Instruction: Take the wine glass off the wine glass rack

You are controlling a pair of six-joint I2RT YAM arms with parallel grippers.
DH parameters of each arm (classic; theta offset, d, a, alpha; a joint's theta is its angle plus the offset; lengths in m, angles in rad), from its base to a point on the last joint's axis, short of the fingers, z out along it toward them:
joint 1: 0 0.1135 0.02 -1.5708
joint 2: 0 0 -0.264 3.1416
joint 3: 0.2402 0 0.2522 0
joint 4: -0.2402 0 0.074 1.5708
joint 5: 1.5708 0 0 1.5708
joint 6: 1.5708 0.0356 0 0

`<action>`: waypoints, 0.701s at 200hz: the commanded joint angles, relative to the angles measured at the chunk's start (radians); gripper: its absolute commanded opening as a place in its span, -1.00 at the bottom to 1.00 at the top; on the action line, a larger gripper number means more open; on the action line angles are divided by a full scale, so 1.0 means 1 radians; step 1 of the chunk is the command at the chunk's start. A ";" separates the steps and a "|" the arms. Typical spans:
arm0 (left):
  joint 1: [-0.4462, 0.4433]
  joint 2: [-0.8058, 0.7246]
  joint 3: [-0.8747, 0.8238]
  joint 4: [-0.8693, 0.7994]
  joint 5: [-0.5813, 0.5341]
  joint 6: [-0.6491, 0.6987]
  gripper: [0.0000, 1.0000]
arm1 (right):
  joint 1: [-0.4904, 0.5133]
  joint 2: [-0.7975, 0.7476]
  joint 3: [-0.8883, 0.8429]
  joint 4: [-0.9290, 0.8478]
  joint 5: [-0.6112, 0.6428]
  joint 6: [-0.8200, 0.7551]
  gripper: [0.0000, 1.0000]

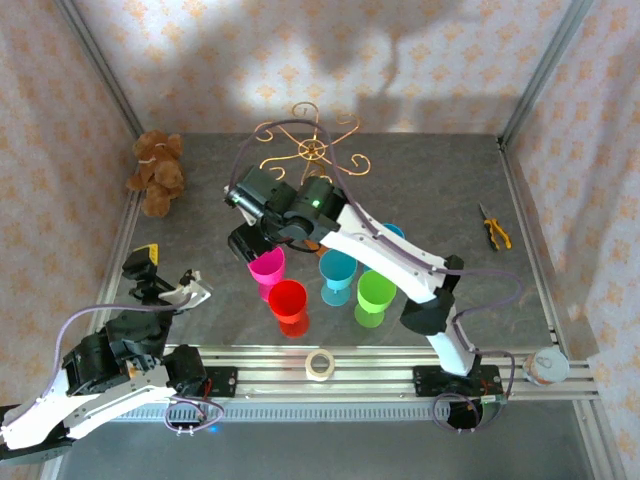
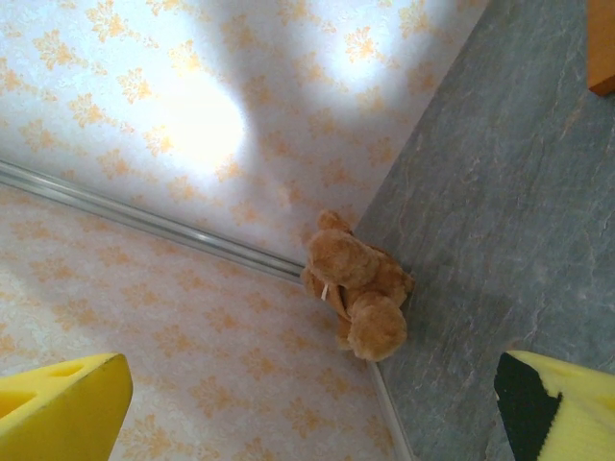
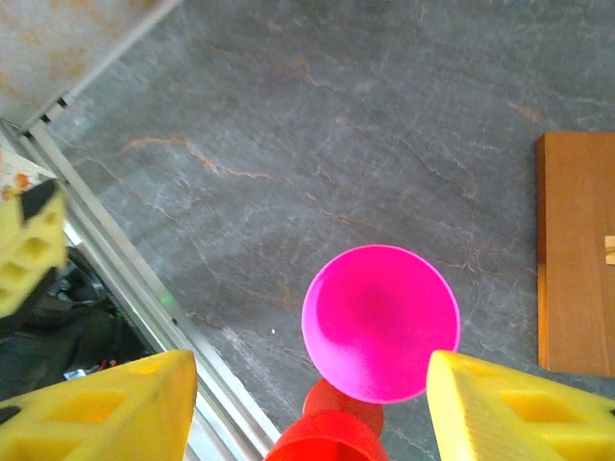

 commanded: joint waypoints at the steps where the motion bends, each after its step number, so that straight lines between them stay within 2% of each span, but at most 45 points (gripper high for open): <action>1: 0.001 0.033 0.016 0.056 0.020 -0.051 0.99 | 0.003 -0.062 0.024 -0.012 0.009 -0.005 0.30; 18: 0.002 0.078 0.042 0.046 0.038 -0.122 0.99 | 0.004 -0.118 -0.008 -0.016 0.065 -0.003 0.31; 51: 0.001 0.232 0.142 0.021 0.099 -0.340 0.98 | 0.009 -0.290 -0.204 0.054 0.209 -0.018 0.39; 76: 0.000 0.332 0.211 0.083 0.101 -0.413 0.99 | 0.009 -0.413 -0.331 0.112 0.270 -0.025 0.46; 109: 0.001 0.434 0.299 0.125 0.113 -0.528 0.99 | 0.000 -0.571 -0.471 0.120 0.426 0.010 0.51; 126: 0.001 0.505 0.351 0.114 0.106 -0.608 0.99 | -0.032 -0.693 -0.608 0.159 0.516 0.025 0.56; 140: 0.006 0.574 0.391 0.090 0.096 -0.680 0.99 | -0.108 -0.811 -0.740 0.205 0.525 0.049 0.57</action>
